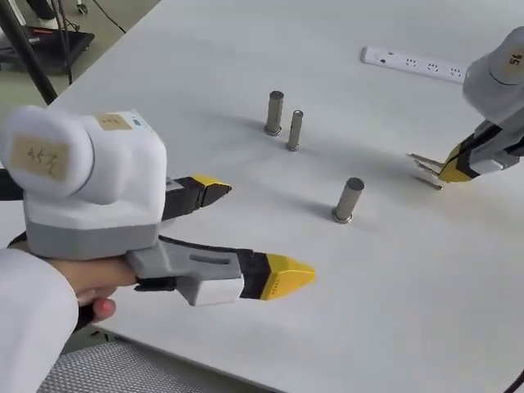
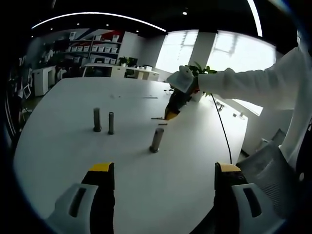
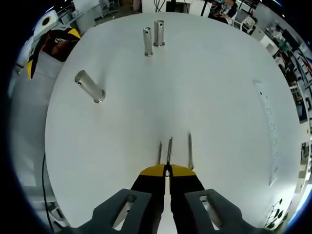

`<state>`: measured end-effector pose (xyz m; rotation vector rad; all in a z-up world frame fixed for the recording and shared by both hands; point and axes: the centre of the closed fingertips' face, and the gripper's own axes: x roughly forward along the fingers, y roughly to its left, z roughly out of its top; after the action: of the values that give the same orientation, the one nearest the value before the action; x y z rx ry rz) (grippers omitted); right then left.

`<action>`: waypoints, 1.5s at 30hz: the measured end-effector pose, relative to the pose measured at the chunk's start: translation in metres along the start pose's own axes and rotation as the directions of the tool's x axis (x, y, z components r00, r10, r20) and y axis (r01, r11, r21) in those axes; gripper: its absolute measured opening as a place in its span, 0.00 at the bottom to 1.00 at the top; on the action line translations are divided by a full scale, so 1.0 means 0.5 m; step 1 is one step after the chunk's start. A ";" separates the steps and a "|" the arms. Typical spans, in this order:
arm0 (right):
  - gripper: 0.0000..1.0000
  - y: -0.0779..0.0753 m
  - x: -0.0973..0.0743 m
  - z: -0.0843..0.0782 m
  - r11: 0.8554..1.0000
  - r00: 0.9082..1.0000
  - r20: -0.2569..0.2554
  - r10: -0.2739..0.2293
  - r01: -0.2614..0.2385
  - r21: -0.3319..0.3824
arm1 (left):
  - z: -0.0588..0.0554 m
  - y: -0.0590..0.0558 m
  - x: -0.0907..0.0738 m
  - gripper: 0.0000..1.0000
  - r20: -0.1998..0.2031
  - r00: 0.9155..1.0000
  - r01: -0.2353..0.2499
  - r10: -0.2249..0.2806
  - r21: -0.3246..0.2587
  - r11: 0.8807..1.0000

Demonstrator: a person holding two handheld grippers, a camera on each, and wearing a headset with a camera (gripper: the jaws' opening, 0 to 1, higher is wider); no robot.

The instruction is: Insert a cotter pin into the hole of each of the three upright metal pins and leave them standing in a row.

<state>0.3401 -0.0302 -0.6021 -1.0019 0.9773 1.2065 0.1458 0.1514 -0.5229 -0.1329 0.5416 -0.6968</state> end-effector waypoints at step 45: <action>0.00 0.263 -0.262 0.225 0.873 0.852 0.488 -0.189 0.373 -0.313 | 0.199 -0.125 0.146 0.19 0.045 0.933 0.352 -0.357 -0.324 0.878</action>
<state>0.2028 0.0544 -0.4567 -1.0747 0.2039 1.3244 0.2078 0.0508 -0.4512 -0.5511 0.6544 -0.9622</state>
